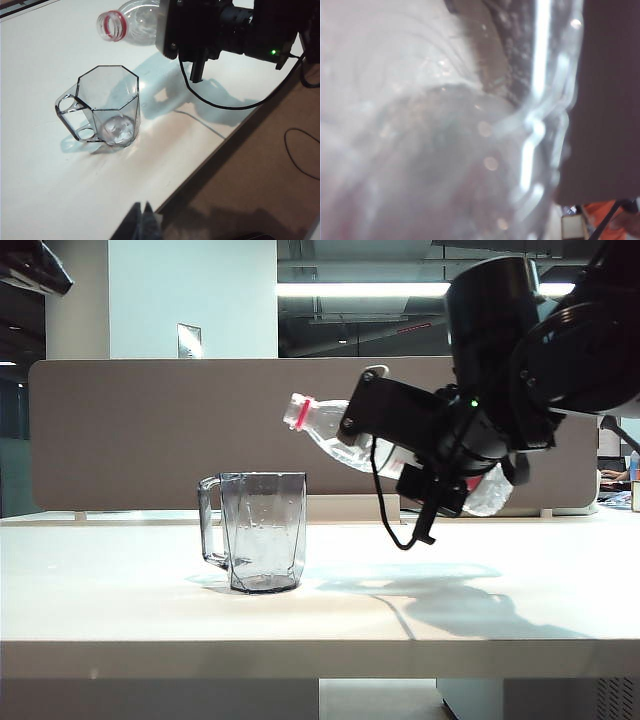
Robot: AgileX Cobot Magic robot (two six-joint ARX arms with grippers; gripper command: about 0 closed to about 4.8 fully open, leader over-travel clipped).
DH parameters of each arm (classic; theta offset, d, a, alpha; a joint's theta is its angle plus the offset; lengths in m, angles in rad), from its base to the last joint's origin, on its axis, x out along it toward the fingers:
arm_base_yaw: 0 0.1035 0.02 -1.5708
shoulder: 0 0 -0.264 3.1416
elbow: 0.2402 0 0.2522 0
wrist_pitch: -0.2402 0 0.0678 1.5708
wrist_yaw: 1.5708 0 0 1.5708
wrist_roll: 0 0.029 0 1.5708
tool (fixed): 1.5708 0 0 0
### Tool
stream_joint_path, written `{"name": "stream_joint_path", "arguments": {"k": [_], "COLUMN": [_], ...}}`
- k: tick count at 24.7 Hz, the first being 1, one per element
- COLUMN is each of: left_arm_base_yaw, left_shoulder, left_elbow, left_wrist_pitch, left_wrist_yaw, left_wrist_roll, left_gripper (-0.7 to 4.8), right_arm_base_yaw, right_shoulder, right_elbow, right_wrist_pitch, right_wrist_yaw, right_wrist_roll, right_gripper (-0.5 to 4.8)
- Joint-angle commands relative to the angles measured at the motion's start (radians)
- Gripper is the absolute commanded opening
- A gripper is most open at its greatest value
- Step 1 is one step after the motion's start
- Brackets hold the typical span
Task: Pick up the mineral water bottle on the table and pour water into the mug until it's full.
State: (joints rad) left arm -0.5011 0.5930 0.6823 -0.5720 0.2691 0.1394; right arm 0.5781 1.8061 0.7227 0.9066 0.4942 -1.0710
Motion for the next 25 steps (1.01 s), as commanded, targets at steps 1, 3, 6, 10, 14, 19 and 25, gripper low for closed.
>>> {"name": "stream_joint_path", "arguments": {"k": [1,3,6,10,14,19,25], "left_arm_base_yaw": [-0.001,-0.001,-0.001,-0.001,-0.001,-0.001,-0.001], "left_shoulder": [-0.002,-0.002,-0.002,-0.002,-0.001,-0.002,-0.002], "left_elbow": [0.003,0.003,0.003,0.003,0.003,0.003,0.003], "left_wrist_pitch": [0.011,0.011,0.011,0.011,0.011,0.011,0.011], "left_wrist_yaw": [0.004,0.004,0.005,0.004,0.004,0.004,0.005], "left_wrist_roll": [0.003,0.003,0.003,0.003,0.003,0.003,0.003], "left_gripper": [-0.05,-0.05,-0.05,-0.05,-0.05,-0.05,-0.05], "right_arm_base_yaw": [0.009,0.009,0.008,0.009,0.009,0.009,0.009], "right_shoulder": [-0.016,-0.016,-0.016,-0.016,-0.016,-0.016,-0.016], "right_elbow": [0.024,0.031,0.031,0.031,0.031,0.031,0.031], "right_wrist_pitch": [0.062,0.064,0.063,0.064,0.070,0.075,0.101], "right_wrist_yaw": [0.020,0.046,0.050,0.051,0.054,0.064,0.091], "right_wrist_roll": [-0.088,-0.127,-0.187,-0.252,-0.304,-0.374,-0.456], "right_gripper": [2.05,2.05,2.05,2.06,2.06,2.06,2.06]}}
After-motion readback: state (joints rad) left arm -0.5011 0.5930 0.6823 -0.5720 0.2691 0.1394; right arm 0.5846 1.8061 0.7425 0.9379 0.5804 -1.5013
